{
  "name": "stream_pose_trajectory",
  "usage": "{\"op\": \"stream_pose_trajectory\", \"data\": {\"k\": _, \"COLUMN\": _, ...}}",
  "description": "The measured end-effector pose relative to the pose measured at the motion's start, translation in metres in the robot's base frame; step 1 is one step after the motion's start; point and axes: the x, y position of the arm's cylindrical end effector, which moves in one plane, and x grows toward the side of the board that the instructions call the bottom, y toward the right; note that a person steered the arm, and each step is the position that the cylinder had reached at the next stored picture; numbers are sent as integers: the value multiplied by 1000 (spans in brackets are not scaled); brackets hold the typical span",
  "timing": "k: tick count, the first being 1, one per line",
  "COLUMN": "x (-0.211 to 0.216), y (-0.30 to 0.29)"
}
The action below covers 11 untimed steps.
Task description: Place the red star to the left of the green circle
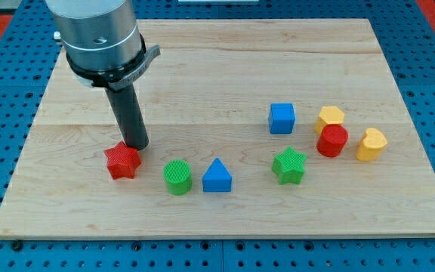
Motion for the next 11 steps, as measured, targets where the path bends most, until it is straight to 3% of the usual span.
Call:
{"op": "stream_pose_trajectory", "data": {"k": 3, "x": -4, "y": -24}}
{"op": "stream_pose_trajectory", "data": {"k": 10, "x": 27, "y": -15}}
{"op": "stream_pose_trajectory", "data": {"k": 11, "x": -3, "y": 20}}
